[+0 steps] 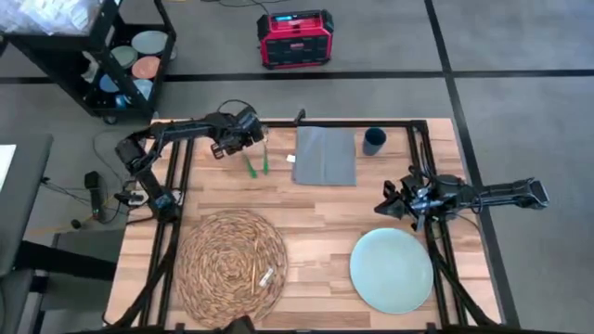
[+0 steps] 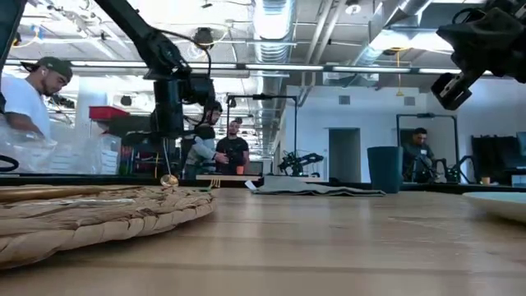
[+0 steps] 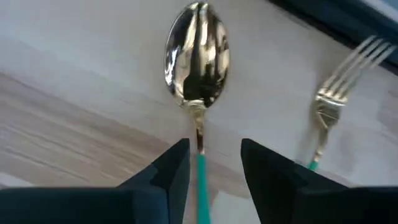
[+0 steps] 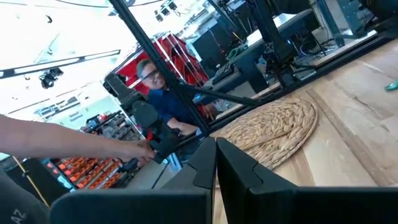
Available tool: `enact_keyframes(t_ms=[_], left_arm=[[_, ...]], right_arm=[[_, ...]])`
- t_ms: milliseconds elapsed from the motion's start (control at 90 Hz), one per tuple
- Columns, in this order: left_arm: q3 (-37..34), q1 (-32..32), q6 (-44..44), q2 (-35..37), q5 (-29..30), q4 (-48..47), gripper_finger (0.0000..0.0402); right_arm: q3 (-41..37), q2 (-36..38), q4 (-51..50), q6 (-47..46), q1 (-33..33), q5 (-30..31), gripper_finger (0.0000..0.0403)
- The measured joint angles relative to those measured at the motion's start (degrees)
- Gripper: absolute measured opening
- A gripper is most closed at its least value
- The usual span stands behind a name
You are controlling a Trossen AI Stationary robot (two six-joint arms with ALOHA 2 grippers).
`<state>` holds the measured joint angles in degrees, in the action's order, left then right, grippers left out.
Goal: Set table place
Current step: Put the green spoon to the right of the gold table knife on the brown table mat
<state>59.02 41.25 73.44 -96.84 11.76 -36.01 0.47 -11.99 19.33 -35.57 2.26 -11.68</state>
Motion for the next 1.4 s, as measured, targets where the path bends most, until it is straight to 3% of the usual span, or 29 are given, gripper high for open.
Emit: enact_keyframes(t_ms=[156, 611, 722, 867, 1167, 1400], left_arm=[[-3.29, -0.02, 1.23, -0.02, -1.54, 5.76, 0.0128], [-3.47, 0.52, -0.06, -4.1, -2.89, 6.29, 0.0125], [-3.4, 0.44, 1.0, -4.42, -3.0, 6.05, 0.0097], [-3.51, 0.42, 0.68, -4.6, -3.42, 7.2, 0.0013], [-3.7, -1.29, -2.07, -2.61, -4.2, 7.51, 0.0002], [-3.82, -5.69, -5.22, 5.32, -5.08, 2.03, 0.0]], right_arm=[[0.0, 0.01, 0.0, 0.0, -0.02, 0.0, 0.0], [0.0, 0.0, 0.29, 0.09, -0.02, 0.0, 0.0], [0.0, 0.02, 0.7, 0.21, -0.02, 0.0, 0.0], [0.0, 0.02, 0.96, 0.21, -0.02, 0.0, 0.0], [0.0, 0.01, 0.86, 0.43, -0.02, -0.01, 0.0], [0.01, 0.02, 0.88, 1.09, -0.02, -0.01, 0.0]])
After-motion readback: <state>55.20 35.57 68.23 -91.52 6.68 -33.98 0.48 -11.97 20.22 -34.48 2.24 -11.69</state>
